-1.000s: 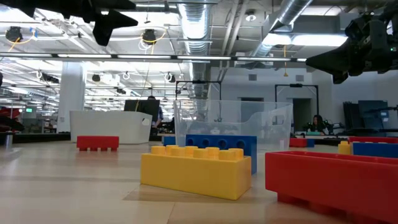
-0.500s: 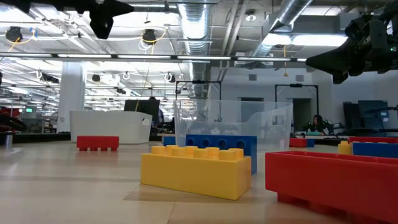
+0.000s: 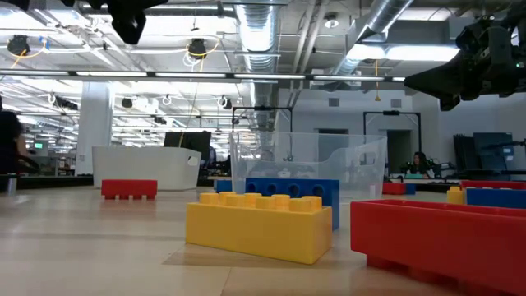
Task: Sort & place blocks by color
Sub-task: Put the blue game piece into the black bin
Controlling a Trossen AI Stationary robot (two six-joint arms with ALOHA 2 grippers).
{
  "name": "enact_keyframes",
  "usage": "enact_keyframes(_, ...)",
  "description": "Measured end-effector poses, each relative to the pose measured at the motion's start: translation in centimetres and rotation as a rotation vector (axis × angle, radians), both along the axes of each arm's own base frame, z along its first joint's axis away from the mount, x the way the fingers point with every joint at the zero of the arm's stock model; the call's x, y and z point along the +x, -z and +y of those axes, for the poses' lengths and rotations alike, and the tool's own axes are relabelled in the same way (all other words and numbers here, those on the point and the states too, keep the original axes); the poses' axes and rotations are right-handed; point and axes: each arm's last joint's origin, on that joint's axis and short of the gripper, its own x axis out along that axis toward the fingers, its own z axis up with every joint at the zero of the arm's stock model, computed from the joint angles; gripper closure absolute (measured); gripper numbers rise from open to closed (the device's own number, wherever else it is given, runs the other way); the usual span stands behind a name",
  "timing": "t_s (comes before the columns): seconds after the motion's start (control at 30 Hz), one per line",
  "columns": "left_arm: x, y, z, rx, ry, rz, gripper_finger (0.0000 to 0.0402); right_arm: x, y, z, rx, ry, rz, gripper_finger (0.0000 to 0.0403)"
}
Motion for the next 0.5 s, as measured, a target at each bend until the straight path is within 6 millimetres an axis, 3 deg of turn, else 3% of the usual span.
enact_keyframes(0.5,-0.02,-0.01,0.05,0.175,-0.057,-0.005,0.0249,-0.17,-0.06,-0.73,-0.012,0.133,-0.003,0.0360)
